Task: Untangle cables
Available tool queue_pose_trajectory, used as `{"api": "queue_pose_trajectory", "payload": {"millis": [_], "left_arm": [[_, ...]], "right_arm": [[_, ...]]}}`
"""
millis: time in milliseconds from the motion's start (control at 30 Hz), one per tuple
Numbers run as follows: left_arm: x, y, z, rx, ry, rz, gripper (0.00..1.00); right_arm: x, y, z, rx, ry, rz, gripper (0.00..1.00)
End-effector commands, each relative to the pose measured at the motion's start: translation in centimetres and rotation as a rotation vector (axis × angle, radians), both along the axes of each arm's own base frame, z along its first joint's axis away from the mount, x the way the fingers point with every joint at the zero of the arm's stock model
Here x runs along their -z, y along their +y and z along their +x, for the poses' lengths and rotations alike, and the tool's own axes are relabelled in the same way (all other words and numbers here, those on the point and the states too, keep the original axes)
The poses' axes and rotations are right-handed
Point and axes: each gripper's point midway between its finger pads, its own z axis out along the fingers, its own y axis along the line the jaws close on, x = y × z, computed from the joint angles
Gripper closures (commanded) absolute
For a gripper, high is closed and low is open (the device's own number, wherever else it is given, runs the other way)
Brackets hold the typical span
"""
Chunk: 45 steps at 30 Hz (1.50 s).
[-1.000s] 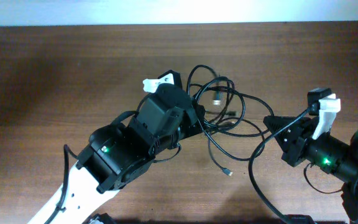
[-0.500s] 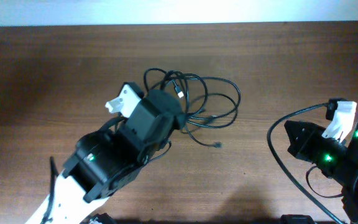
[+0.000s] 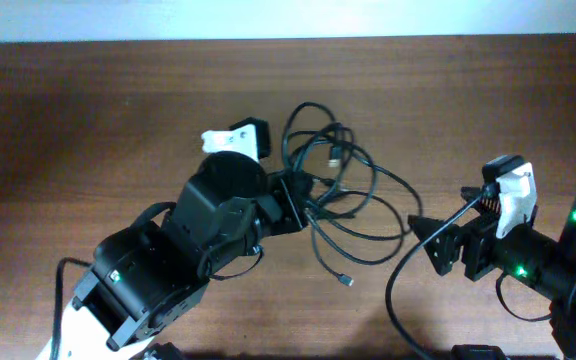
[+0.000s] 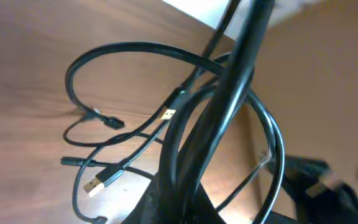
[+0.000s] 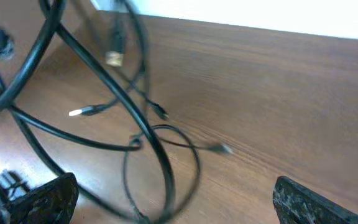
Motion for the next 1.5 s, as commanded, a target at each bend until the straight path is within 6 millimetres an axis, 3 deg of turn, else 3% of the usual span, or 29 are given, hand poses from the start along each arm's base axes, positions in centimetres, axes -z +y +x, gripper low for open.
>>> {"api": "queue_pose_trajectory", "payload": {"millis": [0, 67, 133, 200, 300, 333, 367, 400, 600, 700, 800, 967, 1033, 1067, 1167, 1200, 1300, 1367, 1467], "left_arm": [[-1.7, -2.3, -1.5, 0.196, -0.076, -0.033, 1.0], [-1.4, -2.9, -1.7, 0.226, -0.061, -0.041, 1.0], [-0.8, -4.3, -2.1, 0.269, -0.042, -0.038, 1.0], [0.4, -6.2, -2.6, 0.315, -0.014, -0.018, 1.0], [1.0, -8.0, -3.1, 0.356, -0.011, -0.015, 1.0], [0.8, -8.1, -3.0, 0.358, -0.018, -0.021, 1.0], [0.7, -8.1, -3.0, 0.356, -0.022, -0.023, 1.0], [0.6, -8.0, -2.6, 0.338, -0.035, -0.02, 1.0], [-0.5, -5.4, -0.6, 0.176, -0.12, 0.029, 1.0], [0.0, -0.3, 0.9, -0.142, -0.062, 0.052, 1.0], [1.0, 5.1, 0.8, -0.462, 0.037, 0.009, 1.0], [-0.3, 7.7, 0.1, -0.572, 0.026, -0.067, 1.0], [-0.8, 8.1, -0.1, -0.585, 0.022, -0.097, 1.0], [-0.9, 8.2, -0.2, -0.583, 0.021, -0.101, 1.0], [-0.8, 8.0, -0.3, -0.542, 0.001, -0.053, 1.0], [-0.7, 7.8, -0.4, -0.496, -0.017, -0.011, 1.0], [-0.6, 5.8, -0.8, -0.345, -0.031, 0.032, 1.0], [-1.3, 3.4, -1.4, -0.178, -0.069, 0.04, 1.0], [-1.4, 1.3, -2.4, -0.029, -0.075, 0.032, 1.0]], "right_arm": [[-1.3, 1.5, -1.1, -0.127, -0.067, 0.022, 0.05], [-1.4, 1.6, -1.1, -0.136, -0.078, 0.019, 0.27], [-1.4, 1.6, -1.1, -0.136, -0.081, 0.018, 0.28], [-1.5, 1.6, -1.1, -0.136, -0.086, 0.018, 0.38], [-1.5, 1.6, -1.0, -0.135, -0.085, 0.017, 0.65], [-1.4, 1.4, -0.9, -0.125, -0.083, 0.01, 0.81], [-1.4, 1.4, -0.9, -0.123, -0.083, 0.009, 0.92], [-1.4, 1.4, -0.9, -0.121, -0.081, 0.011, 0.96], [0.3, -2.2, 0.8, 0.203, 0.073, 0.031, 0.96], [0.6, -3.1, 1.1, 0.287, 0.103, 0.043, 0.96], [1.1, -4.5, 1.5, 0.414, 0.149, 0.067, 0.96], [1.8, -5.4, 1.2, 0.521, 0.221, 0.117, 0.96], [2.1, -5.4, 1.0, 0.531, 0.242, 0.126, 0.96], [2.1, -5.4, 1.0, 0.53, 0.243, 0.126, 0.91], [2.1, -5.4, 1.0, 0.522, 0.236, 0.117, 0.34], [1.9, -5.1, 1.0, 0.484, 0.215, 0.097, 0.22], [1.2, -3.2, 0.7, 0.278, 0.122, 0.018, 0.17], [0.7, -1.8, 0.3, 0.129, 0.043, -0.035, 0.18], [0.3, -0.9, 0.0, 0.027, -0.022, -0.073, 0.17]]}}
